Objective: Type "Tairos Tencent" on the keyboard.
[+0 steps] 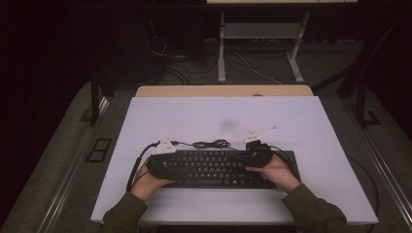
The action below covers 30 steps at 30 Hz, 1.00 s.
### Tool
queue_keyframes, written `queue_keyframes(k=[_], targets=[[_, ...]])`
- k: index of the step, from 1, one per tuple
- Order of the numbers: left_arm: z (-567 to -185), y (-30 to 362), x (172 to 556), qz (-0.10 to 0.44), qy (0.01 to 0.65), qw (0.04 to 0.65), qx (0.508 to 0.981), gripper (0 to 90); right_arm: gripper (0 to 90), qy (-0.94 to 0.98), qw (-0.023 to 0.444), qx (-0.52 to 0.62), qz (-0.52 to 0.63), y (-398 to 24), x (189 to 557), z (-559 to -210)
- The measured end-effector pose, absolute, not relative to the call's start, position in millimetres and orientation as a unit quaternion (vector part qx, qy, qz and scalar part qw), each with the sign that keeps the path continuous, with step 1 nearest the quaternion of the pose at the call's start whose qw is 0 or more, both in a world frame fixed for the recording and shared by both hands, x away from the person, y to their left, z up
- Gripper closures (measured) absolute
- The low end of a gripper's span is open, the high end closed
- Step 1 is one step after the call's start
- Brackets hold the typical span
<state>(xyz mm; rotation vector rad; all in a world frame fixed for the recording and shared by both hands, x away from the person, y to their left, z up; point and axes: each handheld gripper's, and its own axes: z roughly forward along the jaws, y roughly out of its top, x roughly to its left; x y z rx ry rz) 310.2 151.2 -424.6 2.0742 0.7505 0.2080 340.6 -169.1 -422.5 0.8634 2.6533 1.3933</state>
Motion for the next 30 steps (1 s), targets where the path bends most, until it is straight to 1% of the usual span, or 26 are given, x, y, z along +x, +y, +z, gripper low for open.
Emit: queue_keyframes(k=[19, 30], targets=[[-424, 151, 310, 0.086, 0.303, 0.447, 0.838, 25.7, 89.0, 0.863, 0.003, 0.267, 0.428, -150, 341, -436], [-424, 151, 310, 0.087, 0.302, 0.446, 0.838, 25.7, 89.1, 0.865, 0.002, 0.266, 0.425, -145, 341, -439]])
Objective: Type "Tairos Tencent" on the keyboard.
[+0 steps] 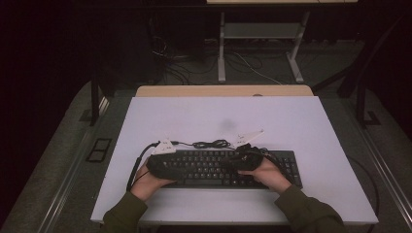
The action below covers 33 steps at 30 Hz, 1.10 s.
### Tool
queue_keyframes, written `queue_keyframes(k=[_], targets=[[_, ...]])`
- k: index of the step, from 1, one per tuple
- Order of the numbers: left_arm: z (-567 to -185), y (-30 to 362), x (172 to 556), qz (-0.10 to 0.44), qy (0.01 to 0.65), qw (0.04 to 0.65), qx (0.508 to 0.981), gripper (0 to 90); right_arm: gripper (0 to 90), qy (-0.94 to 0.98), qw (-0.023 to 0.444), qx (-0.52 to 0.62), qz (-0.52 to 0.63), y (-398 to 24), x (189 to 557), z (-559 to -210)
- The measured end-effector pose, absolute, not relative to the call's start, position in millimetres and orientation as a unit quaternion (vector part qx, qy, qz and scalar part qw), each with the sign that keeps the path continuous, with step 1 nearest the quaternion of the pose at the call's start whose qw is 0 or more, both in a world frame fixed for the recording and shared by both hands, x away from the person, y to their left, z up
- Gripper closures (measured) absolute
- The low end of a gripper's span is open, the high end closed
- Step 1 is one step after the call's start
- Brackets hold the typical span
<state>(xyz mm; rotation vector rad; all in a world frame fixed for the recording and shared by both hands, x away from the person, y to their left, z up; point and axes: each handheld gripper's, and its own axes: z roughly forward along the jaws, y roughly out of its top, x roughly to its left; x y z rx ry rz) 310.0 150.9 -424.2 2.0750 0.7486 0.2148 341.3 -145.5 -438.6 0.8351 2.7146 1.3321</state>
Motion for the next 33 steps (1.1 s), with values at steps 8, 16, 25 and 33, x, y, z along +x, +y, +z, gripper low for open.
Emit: queue_keyframes(k=[8, 16, 25, 33], targets=[[-424, 151, 310, 0.087, 0.302, 0.446, 0.838, 25.7, 89.0, 0.869, 0.004, 0.262, 0.42, -144, 340, -440], [-424, 151, 310, 0.088, 0.301, 0.448, 0.838, 25.7, 85.7, 0.858, 0.009, 0.264, 0.44, -150, 340, -430], [-423, 151, 310, 0.088, 0.3, 0.448, 0.838, 26.0, 64.5, 0.844, 0.017, 0.274, 0.461, -159, 340, -423], [-420, 153, 309, 0.088, 0.297, 0.453, 0.836, 32.3, 45.7, 0.836, 0.042, 0.282, 0.469, -162, 339, -421]])
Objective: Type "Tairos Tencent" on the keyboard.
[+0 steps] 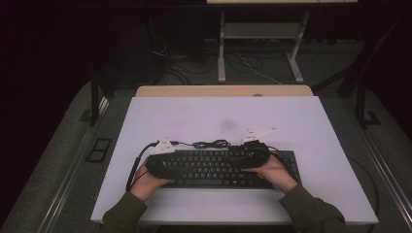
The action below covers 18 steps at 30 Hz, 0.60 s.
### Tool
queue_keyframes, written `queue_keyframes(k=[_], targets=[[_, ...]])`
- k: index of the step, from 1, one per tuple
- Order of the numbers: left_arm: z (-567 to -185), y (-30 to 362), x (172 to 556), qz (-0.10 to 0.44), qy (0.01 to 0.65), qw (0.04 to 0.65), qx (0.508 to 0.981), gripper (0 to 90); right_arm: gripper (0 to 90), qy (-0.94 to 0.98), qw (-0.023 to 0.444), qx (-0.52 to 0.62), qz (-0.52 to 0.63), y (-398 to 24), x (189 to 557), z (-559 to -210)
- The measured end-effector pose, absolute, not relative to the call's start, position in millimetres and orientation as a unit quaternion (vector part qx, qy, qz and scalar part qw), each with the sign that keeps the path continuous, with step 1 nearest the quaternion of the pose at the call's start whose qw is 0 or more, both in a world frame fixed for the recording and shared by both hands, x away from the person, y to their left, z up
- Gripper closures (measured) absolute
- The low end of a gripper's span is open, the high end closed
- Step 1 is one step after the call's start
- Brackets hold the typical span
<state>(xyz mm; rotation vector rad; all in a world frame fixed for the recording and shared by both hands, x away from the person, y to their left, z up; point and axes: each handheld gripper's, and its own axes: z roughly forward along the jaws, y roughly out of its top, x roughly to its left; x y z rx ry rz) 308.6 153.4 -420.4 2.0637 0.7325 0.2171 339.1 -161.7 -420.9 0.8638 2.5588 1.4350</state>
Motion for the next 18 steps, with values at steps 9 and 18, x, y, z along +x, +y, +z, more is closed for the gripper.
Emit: queue_keyframes(k=[9, 18], targets=[[-416, 159, 306, 0.083, 0.293, 0.455, 0.837, 56.7, 43.7, 0.834, 0.042, 0.287, 0.47, -163, 339, -421], [-414, 171, 305, 0.083, 0.296, 0.452, 0.838, 83.2, 43.6, 0.834, 0.039, 0.288, 0.47, -164, 340, -421]])
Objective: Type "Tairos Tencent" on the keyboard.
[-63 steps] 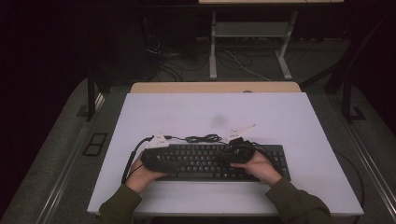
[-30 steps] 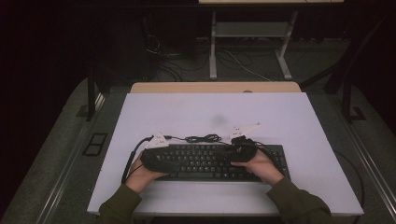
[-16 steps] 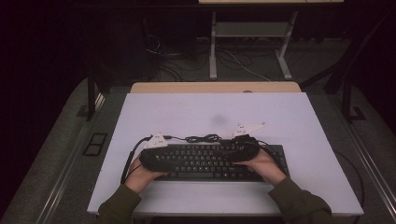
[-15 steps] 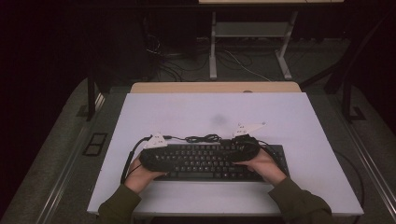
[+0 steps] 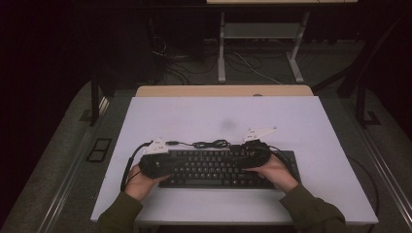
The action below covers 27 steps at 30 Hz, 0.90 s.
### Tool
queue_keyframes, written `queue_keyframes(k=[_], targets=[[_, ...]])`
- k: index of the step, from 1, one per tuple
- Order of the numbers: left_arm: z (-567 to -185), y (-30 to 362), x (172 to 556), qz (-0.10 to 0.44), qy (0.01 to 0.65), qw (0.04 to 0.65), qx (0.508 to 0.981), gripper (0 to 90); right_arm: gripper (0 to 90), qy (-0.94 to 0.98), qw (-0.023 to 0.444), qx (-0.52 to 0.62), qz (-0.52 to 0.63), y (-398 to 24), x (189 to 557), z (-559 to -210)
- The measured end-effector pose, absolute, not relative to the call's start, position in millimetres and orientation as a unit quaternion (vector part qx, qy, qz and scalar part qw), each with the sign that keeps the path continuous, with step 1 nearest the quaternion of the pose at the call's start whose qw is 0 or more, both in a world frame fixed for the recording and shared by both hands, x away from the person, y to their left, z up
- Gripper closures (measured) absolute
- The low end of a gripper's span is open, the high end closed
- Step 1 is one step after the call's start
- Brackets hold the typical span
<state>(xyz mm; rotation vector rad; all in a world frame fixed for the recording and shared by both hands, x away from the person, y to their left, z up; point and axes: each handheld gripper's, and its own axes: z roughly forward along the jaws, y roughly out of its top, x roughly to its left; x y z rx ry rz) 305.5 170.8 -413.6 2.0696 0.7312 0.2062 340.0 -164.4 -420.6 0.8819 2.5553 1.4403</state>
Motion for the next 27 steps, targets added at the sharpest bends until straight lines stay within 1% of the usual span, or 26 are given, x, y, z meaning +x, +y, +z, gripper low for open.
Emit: queue_keyframes(k=[2, 3, 16, 27], targets=[[-413.1, 173.6, 305.7, 0.082, 0.296, 0.449, 0.839, 88.2, 43.2, 0.833, 0.039, 0.288, 0.47, -164.3, 339.8, -420.4], [-413.2, 174.7, 305.8, 0.081, 0.296, 0.45, 0.839, 88.9, 43.1, 0.833, 0.039, 0.288, 0.47, -164.3, 339.8, -420.4], [-416.4, 180.3, 306.9, 0.073, 0.298, 0.442, 0.843, 88.9, 42.9, 0.833, 0.039, 0.288, 0.47, -164.4, 339.8, -420.4], [-421.5, 175.3, 306.8, 0.066, 0.294, 0.427, 0.853, 88.9, 42.0, 0.833, 0.039, 0.287, 0.471, -164.0, 339.7, -420.5]])
